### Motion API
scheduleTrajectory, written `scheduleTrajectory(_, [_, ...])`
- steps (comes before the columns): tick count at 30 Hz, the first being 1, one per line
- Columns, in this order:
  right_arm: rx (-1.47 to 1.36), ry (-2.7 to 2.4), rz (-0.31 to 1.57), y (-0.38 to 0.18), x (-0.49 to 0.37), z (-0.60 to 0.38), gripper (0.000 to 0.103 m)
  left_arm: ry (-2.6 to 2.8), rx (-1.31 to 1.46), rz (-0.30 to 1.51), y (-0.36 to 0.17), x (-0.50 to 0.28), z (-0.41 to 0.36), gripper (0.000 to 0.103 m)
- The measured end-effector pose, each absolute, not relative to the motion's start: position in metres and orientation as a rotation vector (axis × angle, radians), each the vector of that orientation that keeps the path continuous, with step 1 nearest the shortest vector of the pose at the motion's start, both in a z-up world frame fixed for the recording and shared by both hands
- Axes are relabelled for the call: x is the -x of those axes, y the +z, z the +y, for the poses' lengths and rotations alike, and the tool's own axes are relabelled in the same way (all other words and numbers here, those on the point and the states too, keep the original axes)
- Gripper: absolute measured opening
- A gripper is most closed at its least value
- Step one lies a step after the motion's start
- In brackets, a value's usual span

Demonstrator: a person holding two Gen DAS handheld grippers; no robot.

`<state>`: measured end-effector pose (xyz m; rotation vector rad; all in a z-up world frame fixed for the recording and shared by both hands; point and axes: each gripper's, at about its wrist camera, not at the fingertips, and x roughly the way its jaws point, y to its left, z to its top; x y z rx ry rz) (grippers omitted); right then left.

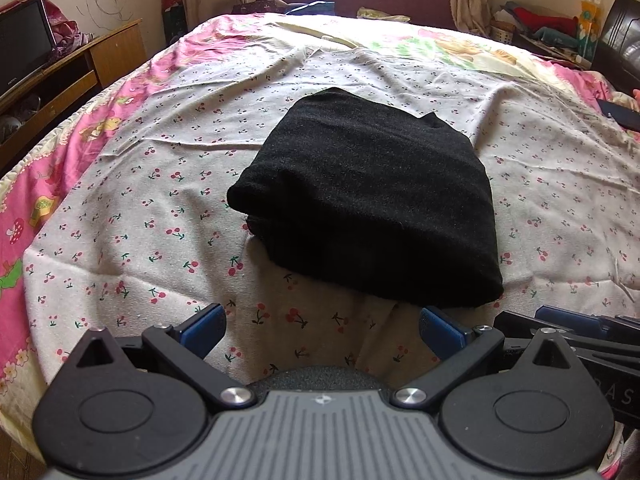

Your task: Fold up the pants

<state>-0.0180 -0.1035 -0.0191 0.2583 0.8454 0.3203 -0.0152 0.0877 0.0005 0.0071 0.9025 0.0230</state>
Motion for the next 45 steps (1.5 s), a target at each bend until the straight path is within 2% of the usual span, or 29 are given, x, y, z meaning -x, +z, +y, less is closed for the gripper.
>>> scheduleTrajectory(18, [-0.262, 0.305, 0.889, -0.03, 0.011, -0.104, 0.048, 0.003, 0.03, 0.927, -0.004, 0.011, 0.09, 0.103])
scheduleTrajectory(45, [-0.275, 0.302, 0.818, -0.018, 0.014, -0.108, 0.05, 0.006, -0.001, 0.921, -0.004, 0.012, 0.086, 0.103])
